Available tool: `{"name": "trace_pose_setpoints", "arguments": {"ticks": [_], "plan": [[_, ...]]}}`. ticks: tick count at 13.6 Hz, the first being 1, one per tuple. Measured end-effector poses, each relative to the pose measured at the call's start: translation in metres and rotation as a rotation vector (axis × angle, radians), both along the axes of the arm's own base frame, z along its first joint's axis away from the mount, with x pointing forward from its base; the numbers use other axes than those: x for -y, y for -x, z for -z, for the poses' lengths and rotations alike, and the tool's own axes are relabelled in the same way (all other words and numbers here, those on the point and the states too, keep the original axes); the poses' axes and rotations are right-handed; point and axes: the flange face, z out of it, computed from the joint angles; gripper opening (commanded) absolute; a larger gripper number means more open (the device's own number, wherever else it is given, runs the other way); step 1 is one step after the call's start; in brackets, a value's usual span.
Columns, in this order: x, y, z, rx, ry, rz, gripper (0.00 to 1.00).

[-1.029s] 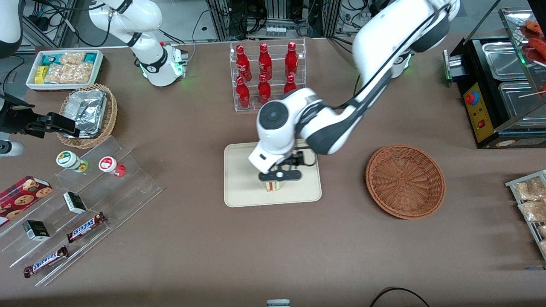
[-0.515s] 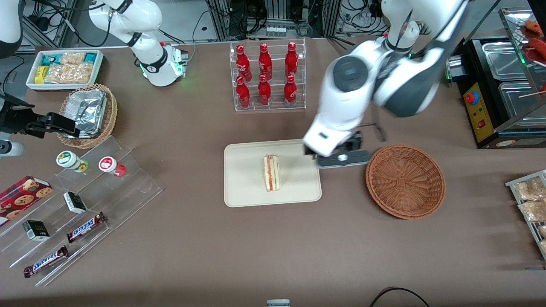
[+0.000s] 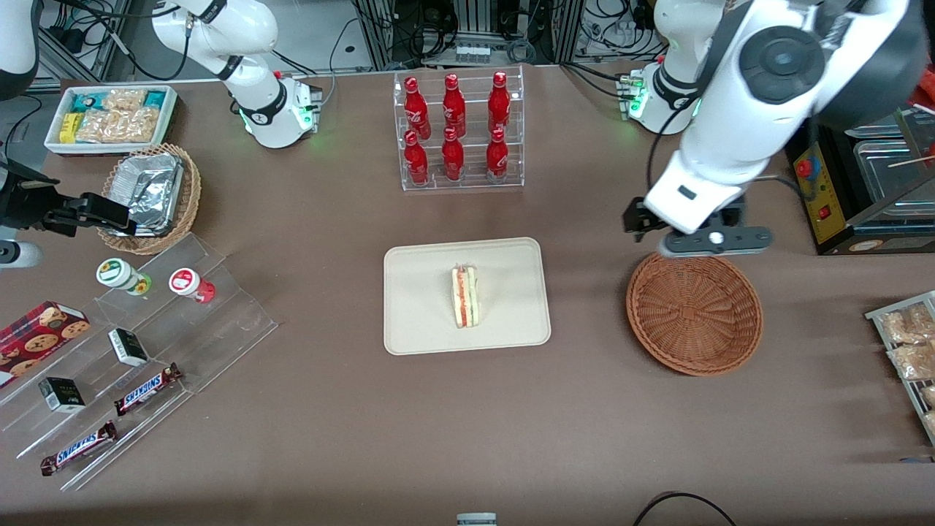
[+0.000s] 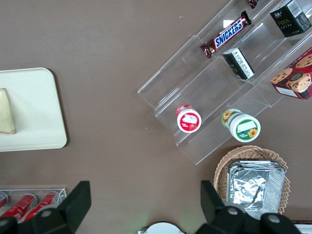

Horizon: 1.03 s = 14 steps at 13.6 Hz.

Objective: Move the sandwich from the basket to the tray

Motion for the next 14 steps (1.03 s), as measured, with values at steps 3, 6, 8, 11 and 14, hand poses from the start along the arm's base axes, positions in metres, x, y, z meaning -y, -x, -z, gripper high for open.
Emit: {"name": "trace_pose_setpoints", "arguments": {"ticks": [3,6,8,11,14], "plan": [[-0.034,-0.006,-0.006,-0.003,-0.007,-0.001,1.0],[-0.094,-0.009,-0.023,-0.021,0.025,0.013,1.0],[-0.124,-0.004,-0.033,-0.037,0.022,0.005,1.0],[-0.145,0.01,-0.037,-0.068,0.001,0.009,1.0],[-0.178,0.024,-0.04,-0.073,0.018,-0.011,1.0]]}}
